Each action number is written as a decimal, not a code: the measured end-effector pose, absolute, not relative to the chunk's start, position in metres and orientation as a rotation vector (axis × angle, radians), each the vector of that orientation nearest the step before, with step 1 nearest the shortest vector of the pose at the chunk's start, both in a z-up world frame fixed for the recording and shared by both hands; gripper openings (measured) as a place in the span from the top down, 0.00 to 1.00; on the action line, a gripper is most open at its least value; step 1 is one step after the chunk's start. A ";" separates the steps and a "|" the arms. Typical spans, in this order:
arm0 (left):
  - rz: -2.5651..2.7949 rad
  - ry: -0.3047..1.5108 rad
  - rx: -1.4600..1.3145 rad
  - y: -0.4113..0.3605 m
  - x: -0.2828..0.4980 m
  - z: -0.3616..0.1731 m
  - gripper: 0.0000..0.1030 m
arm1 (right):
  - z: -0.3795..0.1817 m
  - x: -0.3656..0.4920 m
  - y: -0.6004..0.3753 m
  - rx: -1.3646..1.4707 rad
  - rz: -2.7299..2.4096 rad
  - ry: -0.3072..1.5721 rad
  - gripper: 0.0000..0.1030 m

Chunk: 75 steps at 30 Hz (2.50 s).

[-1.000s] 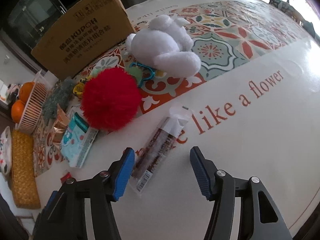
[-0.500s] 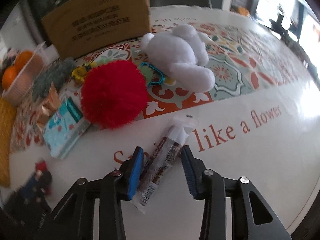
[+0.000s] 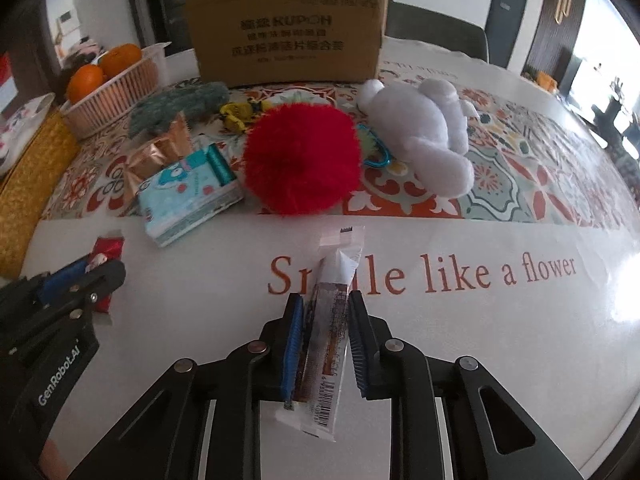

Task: Organize soft objects
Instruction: 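Lift the red packet with the left tool while the right tool lifts the snack tube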

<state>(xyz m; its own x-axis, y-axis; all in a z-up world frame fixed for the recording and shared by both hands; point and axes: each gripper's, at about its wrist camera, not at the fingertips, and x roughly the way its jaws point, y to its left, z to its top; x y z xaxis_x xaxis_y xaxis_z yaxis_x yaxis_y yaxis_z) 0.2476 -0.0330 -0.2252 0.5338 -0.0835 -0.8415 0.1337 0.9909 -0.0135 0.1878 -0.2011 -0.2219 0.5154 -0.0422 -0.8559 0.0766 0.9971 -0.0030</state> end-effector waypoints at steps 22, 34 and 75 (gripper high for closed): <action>-0.184 0.836 0.008 -0.039 0.250 -0.136 0.78 | -0.133 0.190 -0.208 0.071 -0.034 0.836 0.78; -0.208 0.704 -0.013 -0.043 0.266 -0.067 0.78 | -0.062 0.203 -0.215 0.132 0.013 0.683 0.78; -0.290 0.893 0.154 -0.060 0.258 -0.169 0.78 | -0.183 0.200 -0.238 0.304 -0.090 0.984 0.72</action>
